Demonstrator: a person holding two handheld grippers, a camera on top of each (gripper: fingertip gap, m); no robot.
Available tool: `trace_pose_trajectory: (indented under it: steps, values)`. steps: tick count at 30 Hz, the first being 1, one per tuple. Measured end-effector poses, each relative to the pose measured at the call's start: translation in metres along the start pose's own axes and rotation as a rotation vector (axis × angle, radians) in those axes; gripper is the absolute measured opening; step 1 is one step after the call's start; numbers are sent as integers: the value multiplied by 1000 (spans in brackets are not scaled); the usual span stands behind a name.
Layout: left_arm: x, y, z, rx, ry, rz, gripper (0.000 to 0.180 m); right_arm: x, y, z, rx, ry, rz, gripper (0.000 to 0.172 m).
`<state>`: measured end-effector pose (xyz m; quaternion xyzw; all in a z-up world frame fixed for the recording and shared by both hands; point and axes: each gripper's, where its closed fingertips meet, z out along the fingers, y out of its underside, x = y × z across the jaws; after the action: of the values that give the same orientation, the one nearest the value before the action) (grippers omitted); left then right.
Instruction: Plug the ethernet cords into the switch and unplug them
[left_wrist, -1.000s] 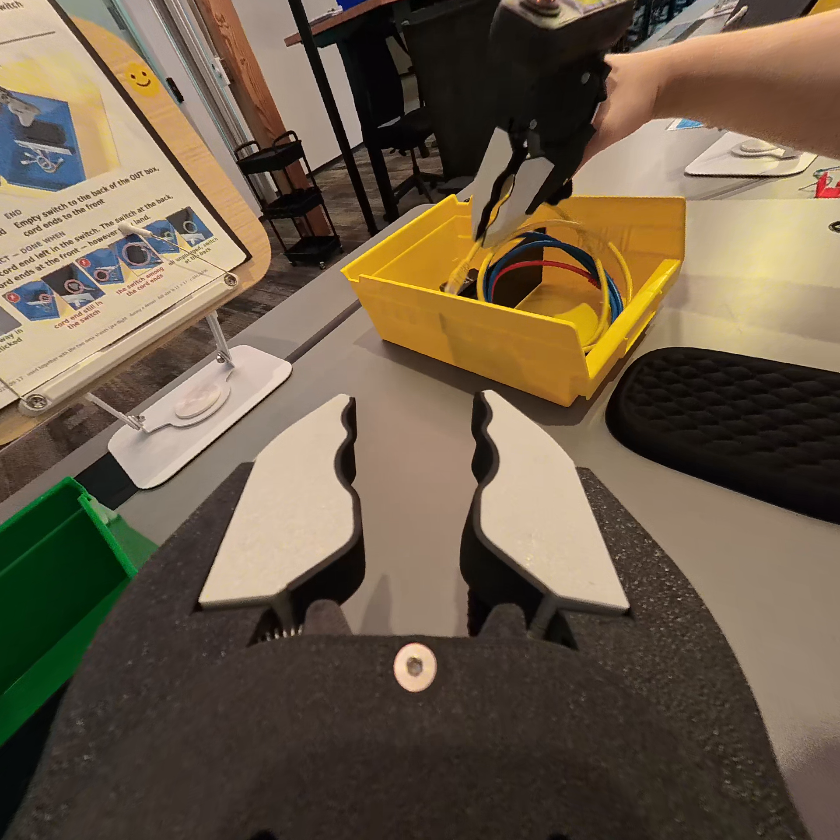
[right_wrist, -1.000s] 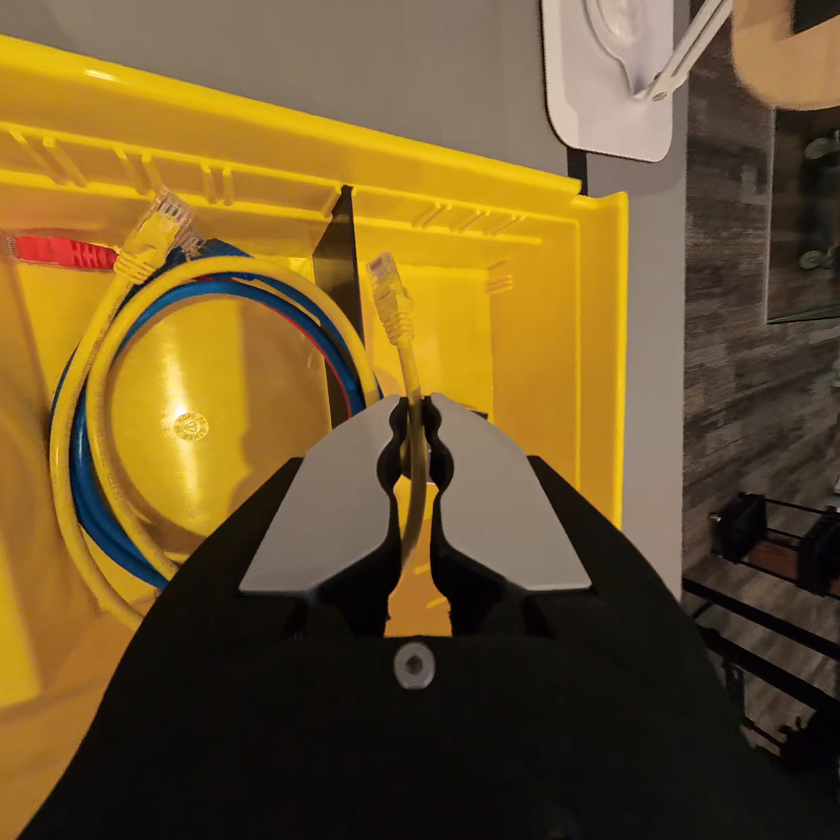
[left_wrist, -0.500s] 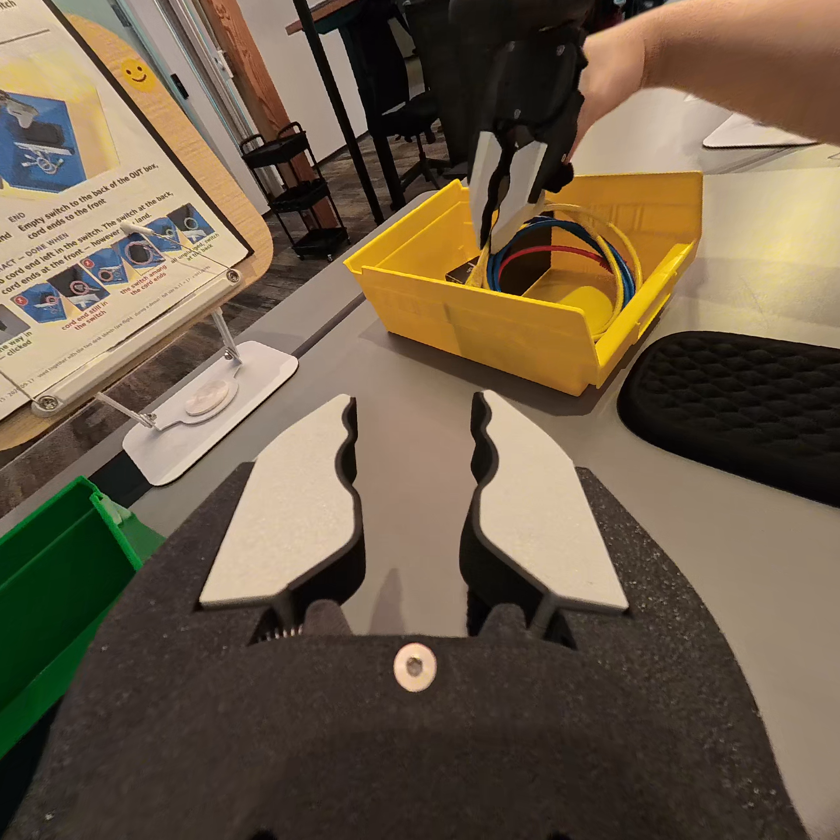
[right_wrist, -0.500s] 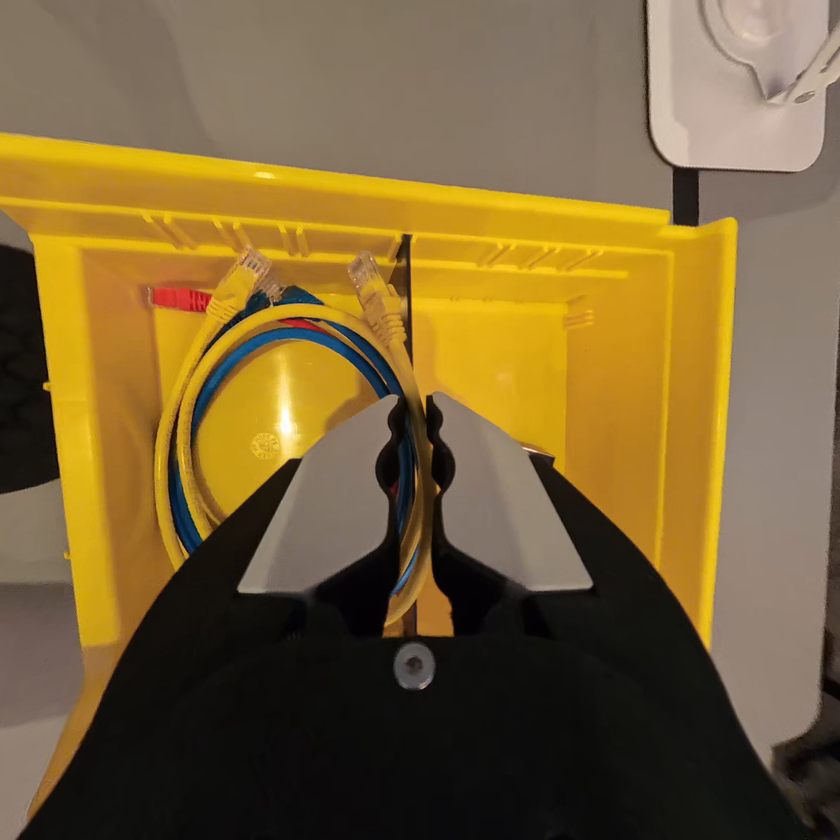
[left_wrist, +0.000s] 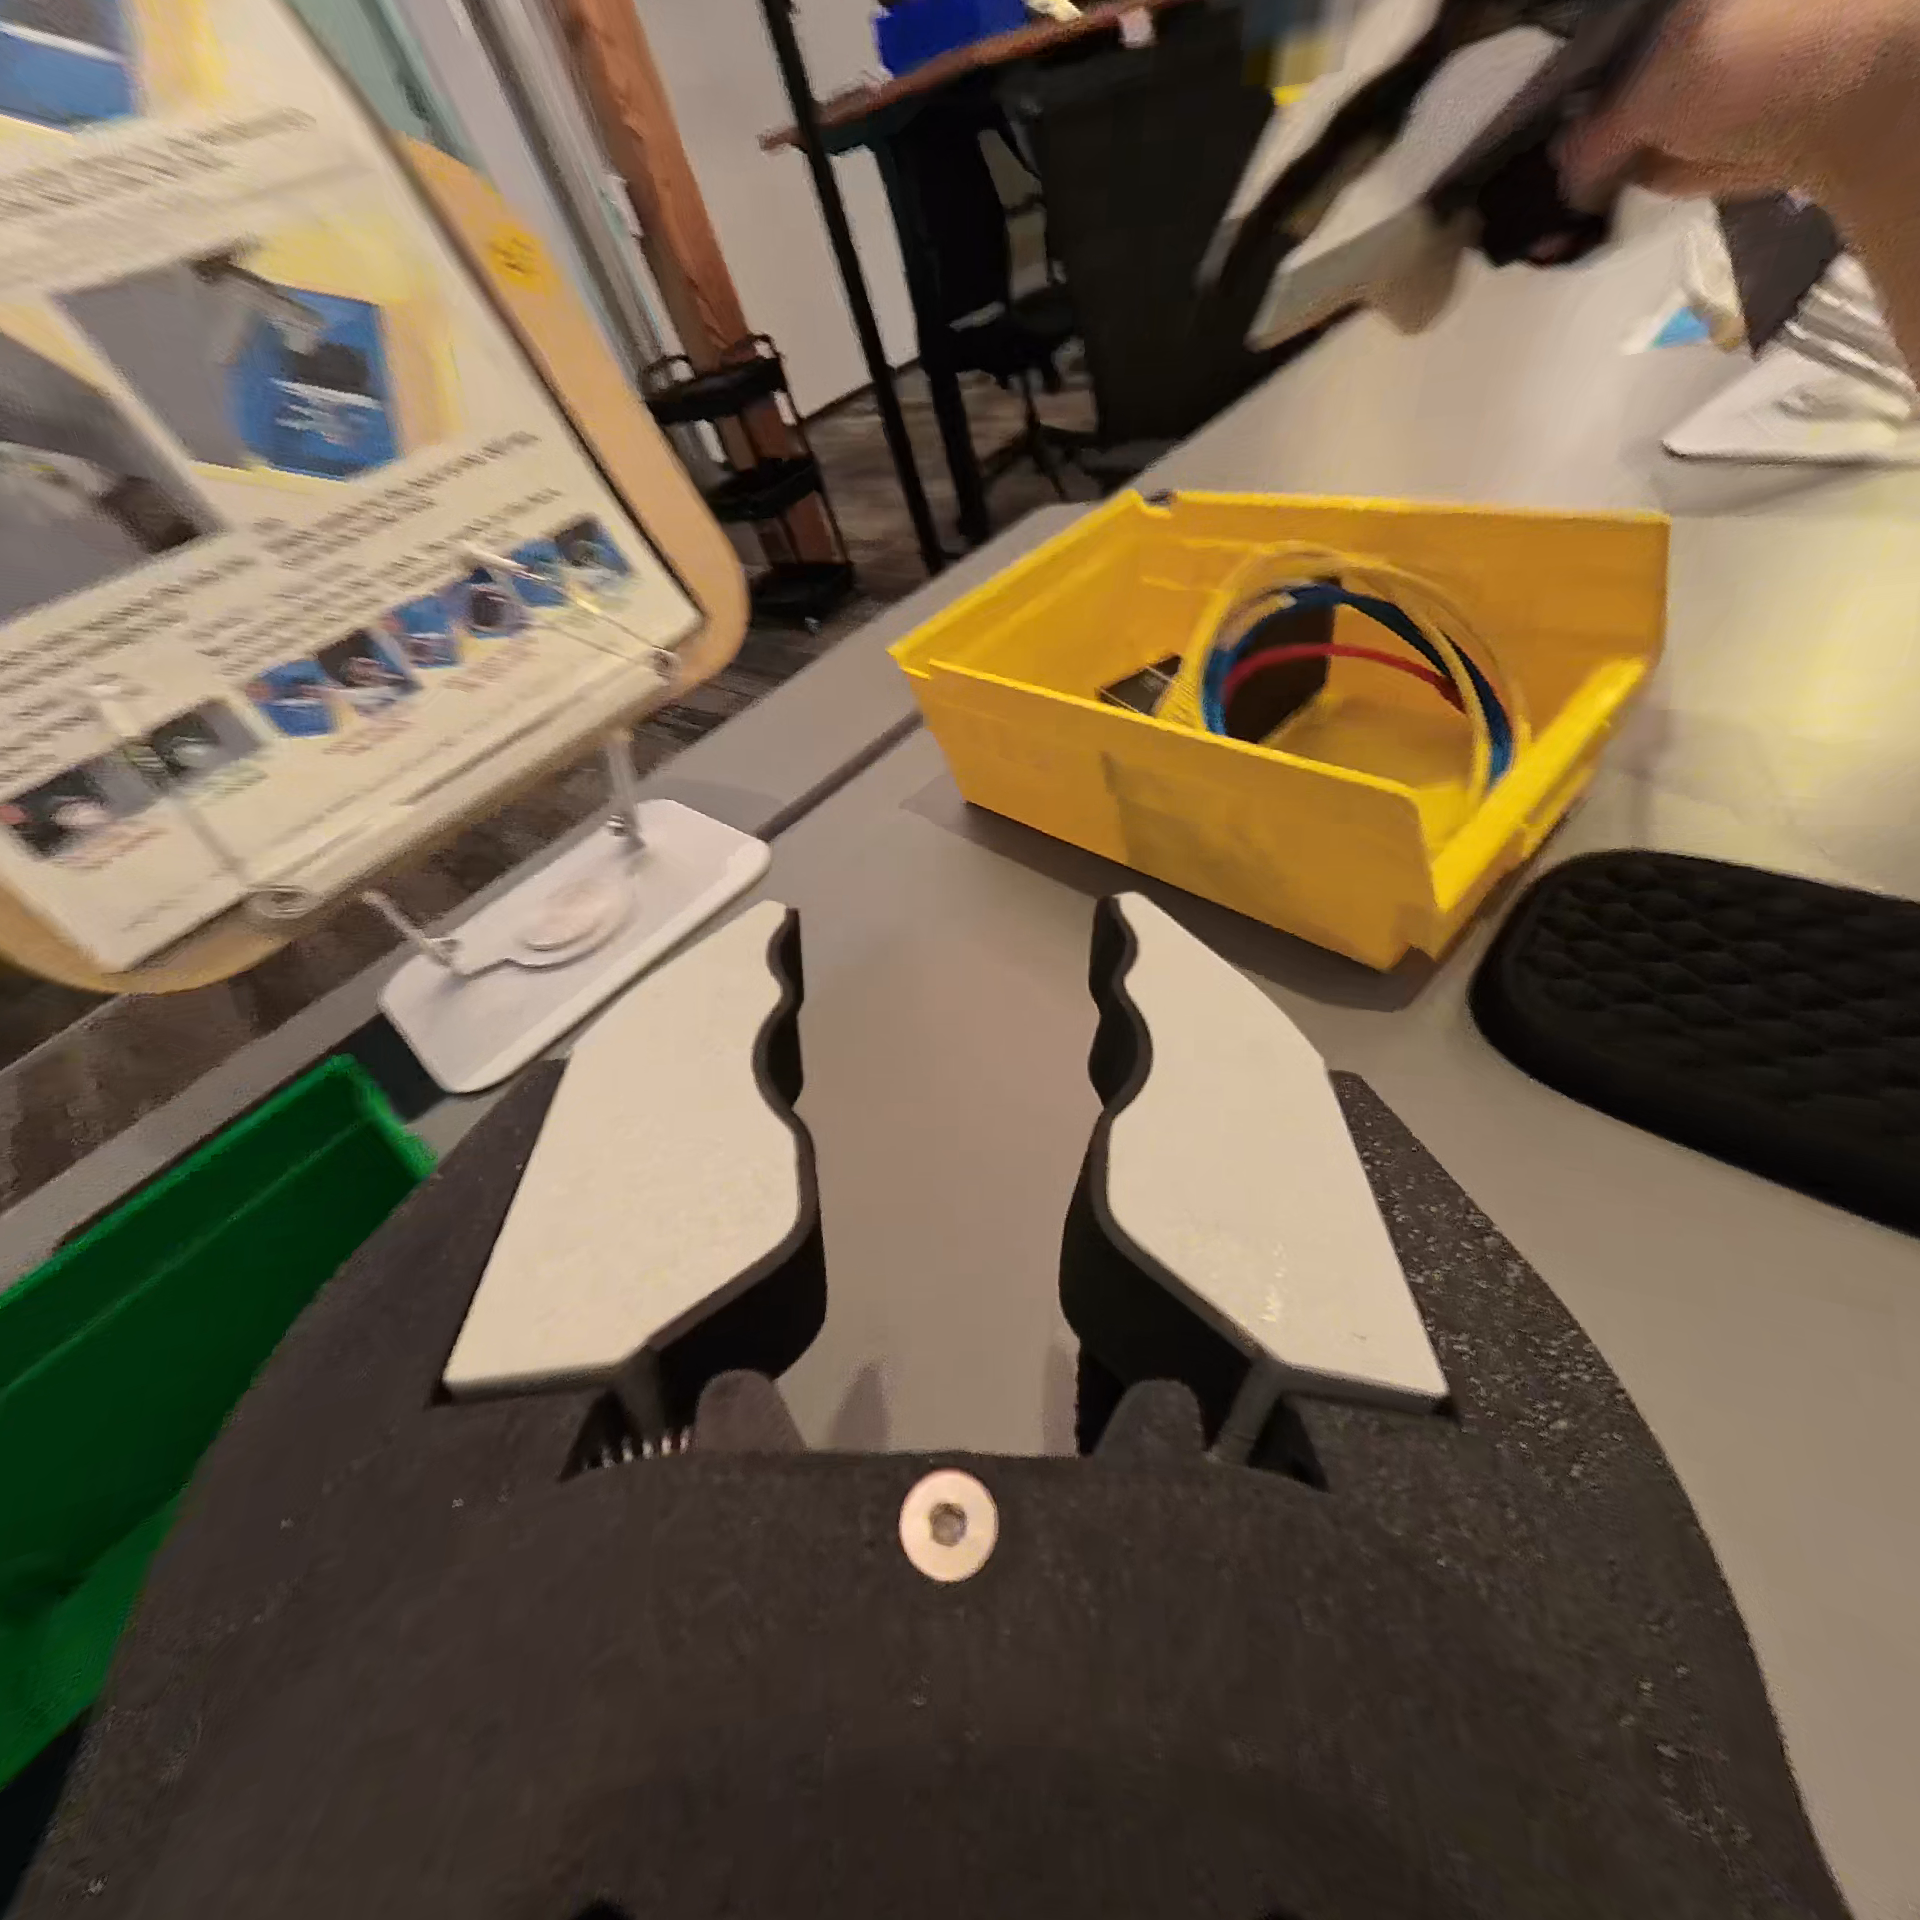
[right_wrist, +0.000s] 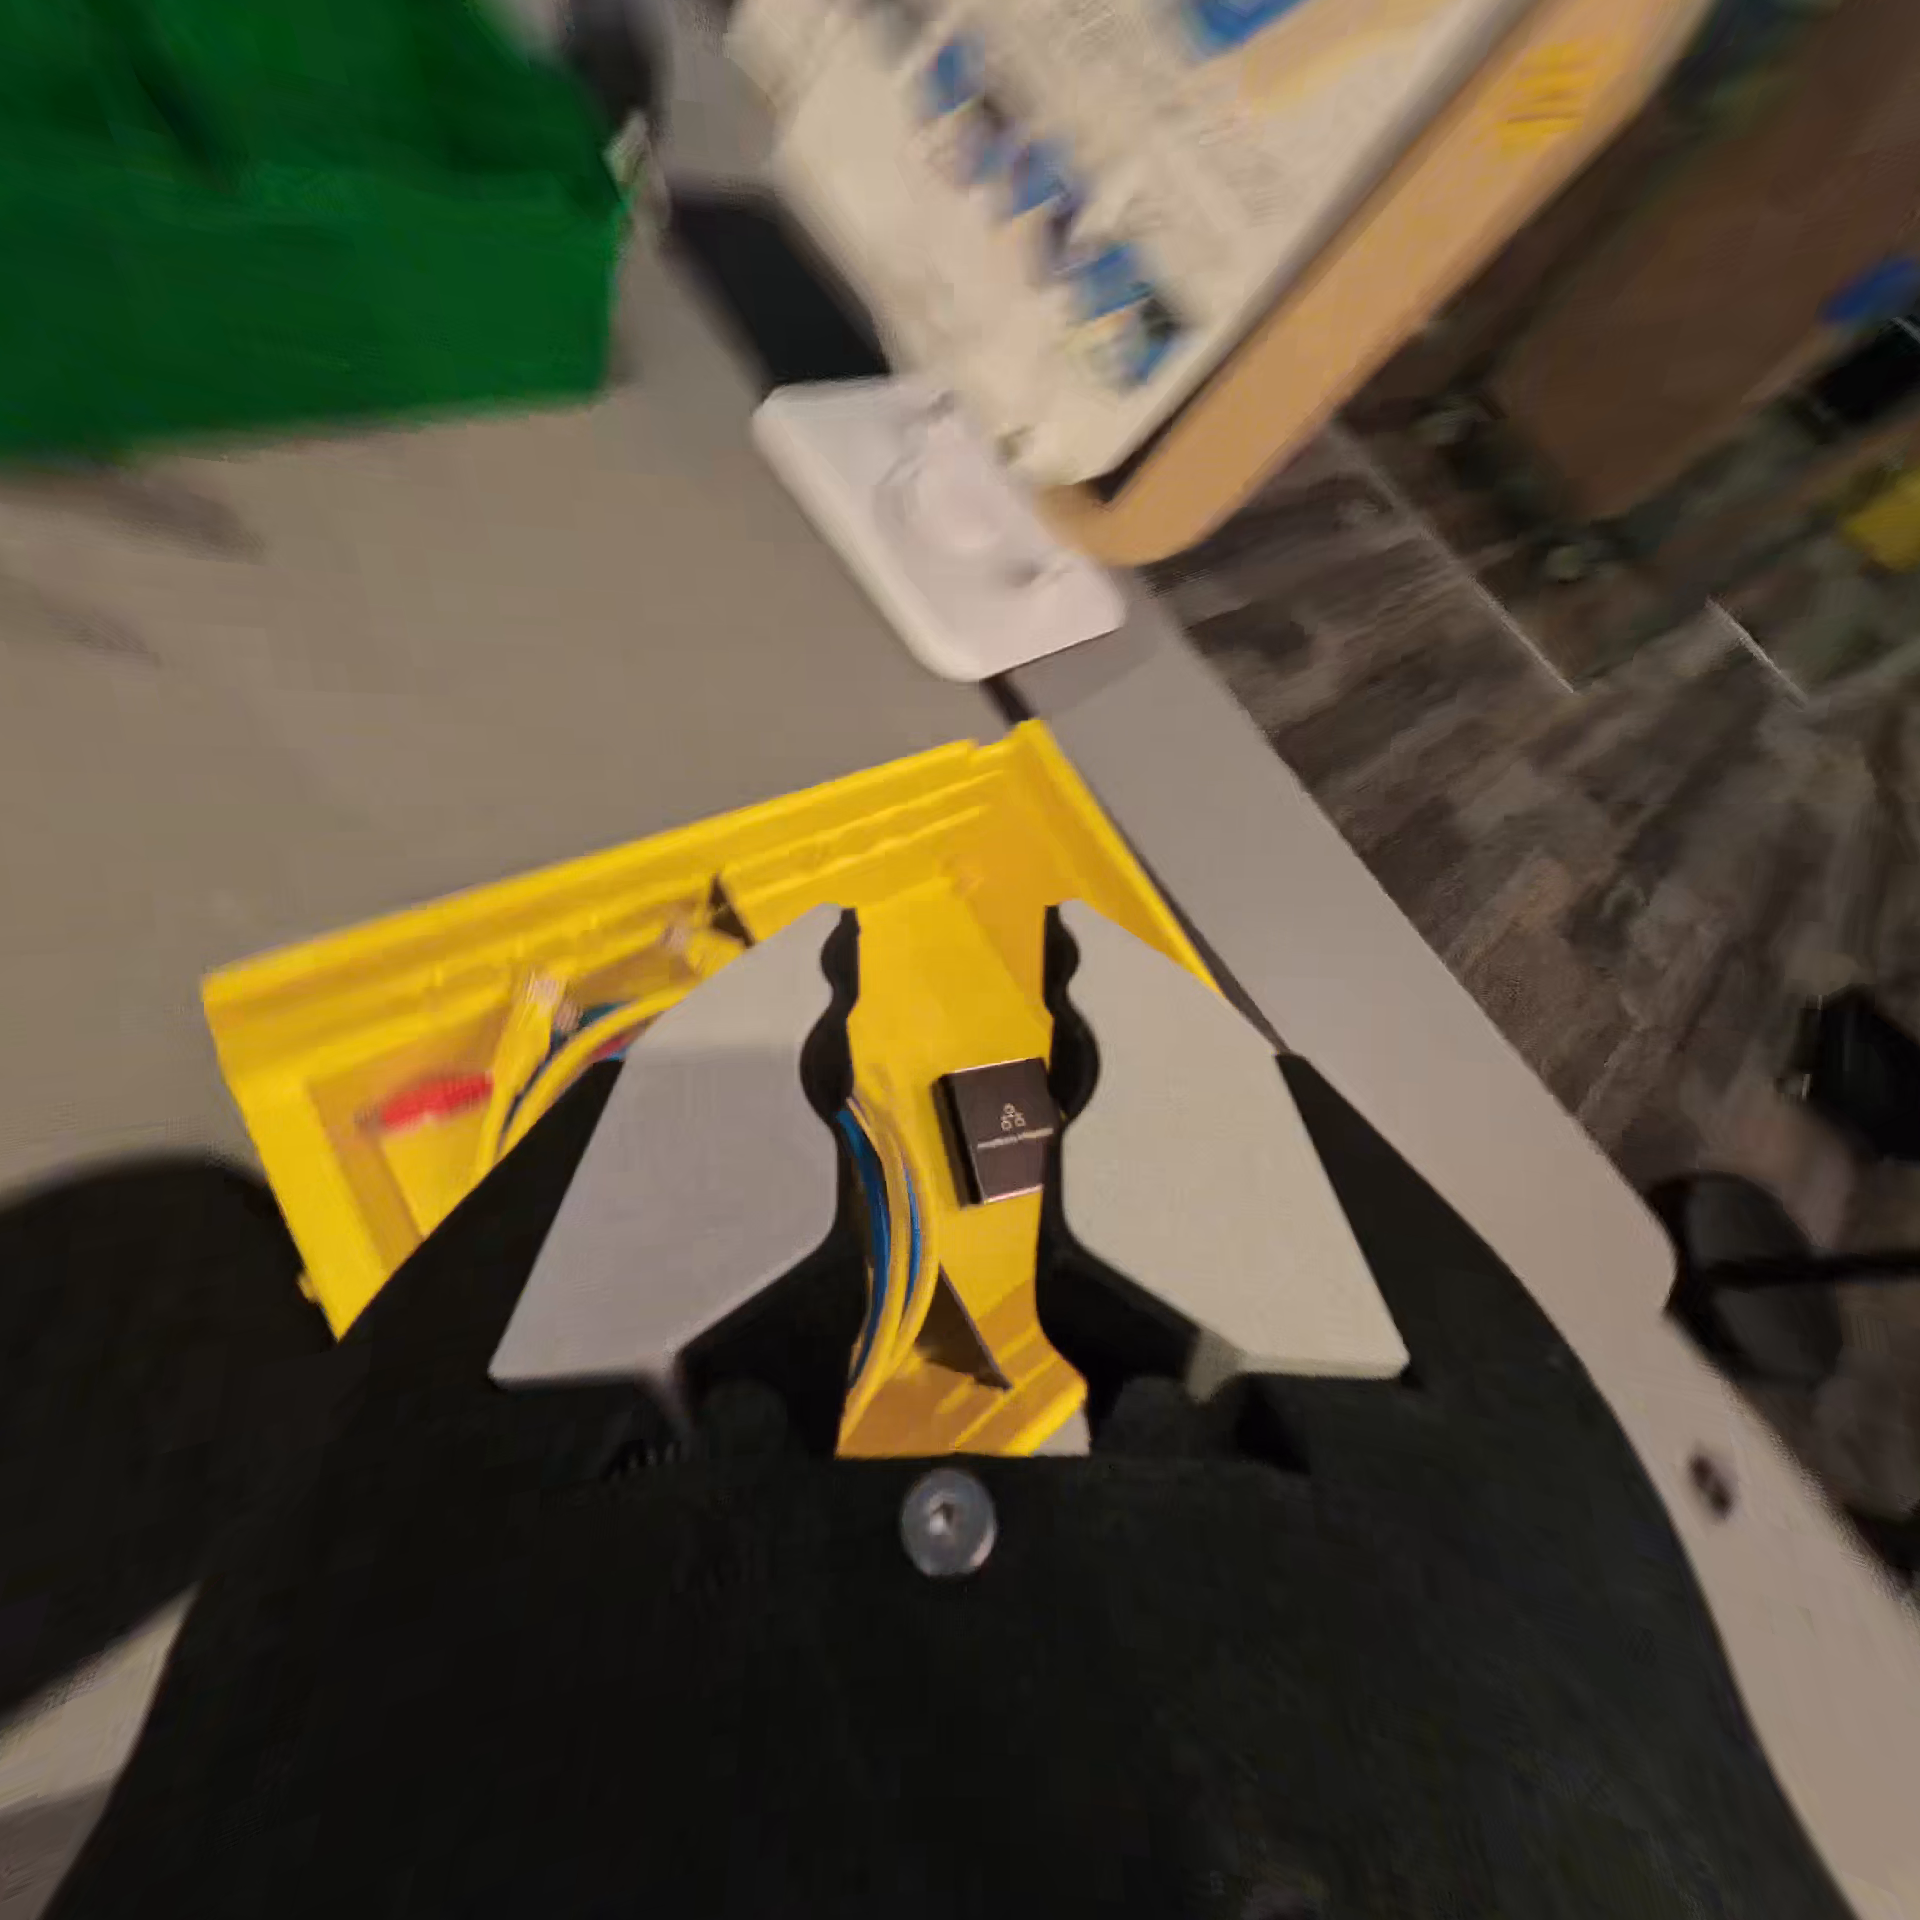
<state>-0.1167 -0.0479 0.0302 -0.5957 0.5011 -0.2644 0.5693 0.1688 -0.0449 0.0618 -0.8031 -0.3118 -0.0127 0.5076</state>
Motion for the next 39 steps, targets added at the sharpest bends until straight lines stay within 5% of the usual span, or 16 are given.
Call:
trace_pose_trajectory:
  steps: [2, 6, 8, 11, 14, 22, 24, 28, 39]
  values:
    - [-30, -20, -16, 37, -42, -53, 53, 25, 12, -26, 5, 97, 267, 59]
    - [-107, -42, -51, -77, -158, -52, 71, 24, 113, -42, -376, 212, 799, 42]
    - [-166, -21, -75, -278, -340, -38, 77, 2, 153, -41, -500, 221, 877, 42]
    - [-219, 43, -117, -554, -472, -261, 79, -10, 179, -39, -594, 203, 899, 39]
    - [-227, 97, -138, -640, -431, -446, 73, -9, 185, -40, -624, 219, 868, 35]
    - [-210, 195, -158, -782, -377, -571, 64, -30, 197, -16, -731, 84, 987, 5]
    - [-209, 211, -154, -806, -362, -559, 45, -32, 195, -14, -732, 92, 963, 5]
    - [-215, 217, -153, -848, -433, -457, 18, -45, 183, -5, -742, 45, 950, 6]
    - [-180, 200, -106, -854, -387, -316, 31, -77, 140, 43, -807, -81, 875, 10]
